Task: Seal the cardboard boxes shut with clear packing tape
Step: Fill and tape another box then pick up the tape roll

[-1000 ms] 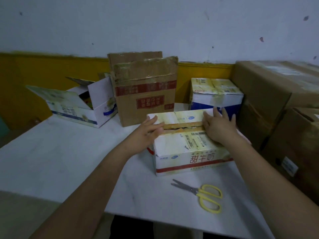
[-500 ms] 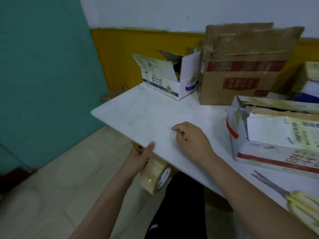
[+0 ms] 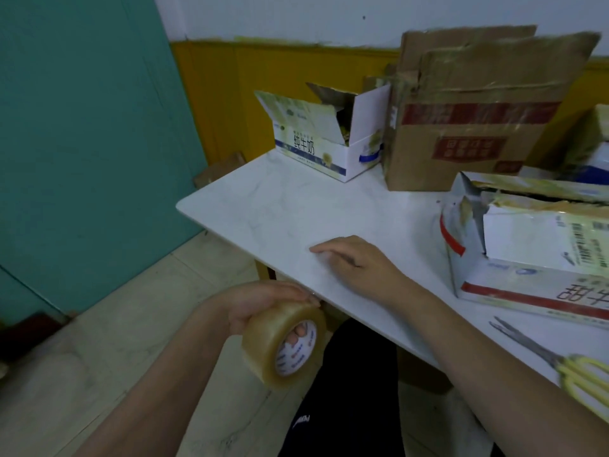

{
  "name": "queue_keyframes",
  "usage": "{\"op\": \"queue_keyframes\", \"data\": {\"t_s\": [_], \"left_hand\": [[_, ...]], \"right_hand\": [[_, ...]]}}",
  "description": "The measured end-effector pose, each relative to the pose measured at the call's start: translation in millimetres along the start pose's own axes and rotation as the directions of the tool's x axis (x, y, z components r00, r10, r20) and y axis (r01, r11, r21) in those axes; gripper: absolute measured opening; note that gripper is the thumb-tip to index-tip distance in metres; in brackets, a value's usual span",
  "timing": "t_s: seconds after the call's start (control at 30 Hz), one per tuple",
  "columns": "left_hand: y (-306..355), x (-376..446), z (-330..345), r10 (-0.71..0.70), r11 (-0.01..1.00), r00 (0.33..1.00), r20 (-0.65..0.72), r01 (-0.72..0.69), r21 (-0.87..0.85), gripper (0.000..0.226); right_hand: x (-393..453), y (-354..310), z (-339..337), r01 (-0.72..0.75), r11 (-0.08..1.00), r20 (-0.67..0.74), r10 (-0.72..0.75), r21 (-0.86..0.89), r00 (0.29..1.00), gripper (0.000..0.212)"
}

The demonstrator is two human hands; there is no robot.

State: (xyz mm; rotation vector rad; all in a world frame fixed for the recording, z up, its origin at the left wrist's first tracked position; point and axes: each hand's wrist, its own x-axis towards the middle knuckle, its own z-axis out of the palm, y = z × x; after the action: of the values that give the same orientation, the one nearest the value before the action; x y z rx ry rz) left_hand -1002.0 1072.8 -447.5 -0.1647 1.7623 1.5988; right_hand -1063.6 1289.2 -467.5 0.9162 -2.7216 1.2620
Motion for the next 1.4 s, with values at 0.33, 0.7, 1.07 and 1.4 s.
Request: {"op": "queue_keyframes", "data": {"t_s": [0.33,0.7,1.07,1.4], "left_hand": [[84,-24,13,-0.053,0.863,0.987,-0.150,0.121,0.491,0.033],[207,-52,55,0.247,0.575,0.969,0.001,-0.148,0.805,0.037],[295,22,202,0.487,0.183,0.790,0.373,-0.510,0.840,0.031],[297,110,288,0.522,0.250,0.745,0.416,-0.600,0.760,0.039]], "right_hand": [[37,-14,-23,-0.030,0.995,0.499,-0.020,0.092,0.867,0.011],[3,-95,-193,-0.276,0.951,0.129,0.293,-0.139,0.947,0.015],[-132,-54,-341,-0.624,0.777,-0.557,0.556,0.085,0.617,0.014],[-181,48,-331,-0.745,0.641,-0.776,0.560,0.185,0.289,0.012]]}}
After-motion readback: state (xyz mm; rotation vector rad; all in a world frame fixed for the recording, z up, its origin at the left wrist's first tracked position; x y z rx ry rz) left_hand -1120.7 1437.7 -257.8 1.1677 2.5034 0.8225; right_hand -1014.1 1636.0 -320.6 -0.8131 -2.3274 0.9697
